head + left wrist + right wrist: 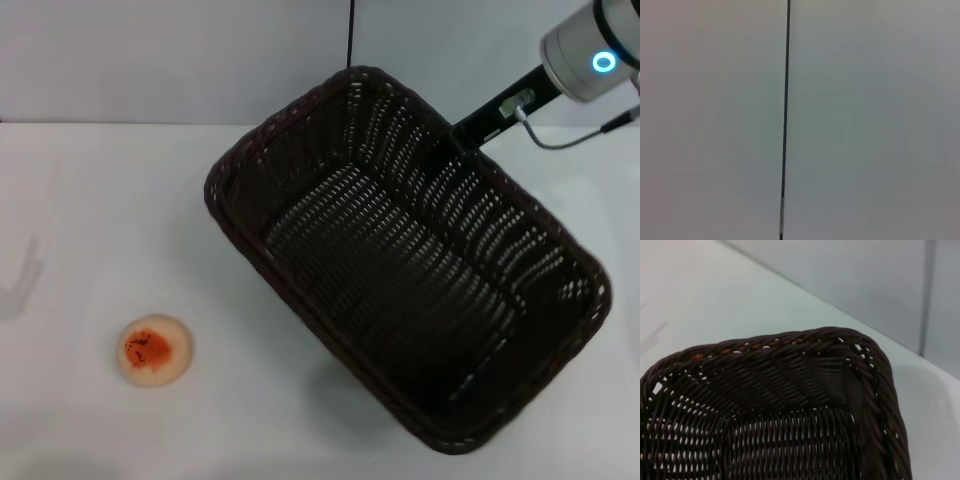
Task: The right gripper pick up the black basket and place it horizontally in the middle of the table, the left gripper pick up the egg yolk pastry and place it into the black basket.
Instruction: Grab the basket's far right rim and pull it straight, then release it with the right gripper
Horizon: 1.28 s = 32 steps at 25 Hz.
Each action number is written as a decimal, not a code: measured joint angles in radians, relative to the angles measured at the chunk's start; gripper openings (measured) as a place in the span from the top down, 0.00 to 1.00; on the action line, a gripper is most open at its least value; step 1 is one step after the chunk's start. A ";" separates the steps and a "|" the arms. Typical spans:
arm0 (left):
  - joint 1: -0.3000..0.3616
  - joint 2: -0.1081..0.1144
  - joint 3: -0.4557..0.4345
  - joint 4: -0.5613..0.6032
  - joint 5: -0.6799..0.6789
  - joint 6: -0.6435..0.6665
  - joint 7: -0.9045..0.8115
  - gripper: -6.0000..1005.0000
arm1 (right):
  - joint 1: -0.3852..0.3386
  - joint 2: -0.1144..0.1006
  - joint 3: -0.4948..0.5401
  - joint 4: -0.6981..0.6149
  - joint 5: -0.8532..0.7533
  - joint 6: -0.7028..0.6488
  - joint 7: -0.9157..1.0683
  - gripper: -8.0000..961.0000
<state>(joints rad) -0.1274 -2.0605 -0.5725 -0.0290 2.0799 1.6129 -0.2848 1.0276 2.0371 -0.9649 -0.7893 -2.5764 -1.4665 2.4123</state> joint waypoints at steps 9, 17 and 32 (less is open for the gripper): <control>0.035 0.001 0.088 0.063 0.000 0.076 -0.190 0.18 | 0.092 0.018 -0.082 -0.008 0.000 -0.058 -0.388 0.85; 0.065 -0.005 0.101 0.053 0.000 0.093 -0.200 0.18 | 0.074 0.046 -0.235 -0.042 0.037 0.102 -0.481 0.85; 0.056 -0.007 0.118 0.050 0.000 0.046 -0.226 0.18 | -0.004 0.048 -0.560 -0.067 0.219 0.307 -0.537 0.84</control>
<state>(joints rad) -0.0717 -2.0676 -0.4541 0.0207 2.0800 1.6586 -0.5108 1.0240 2.0848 -1.5247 -0.8565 -2.3577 -1.1592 1.8755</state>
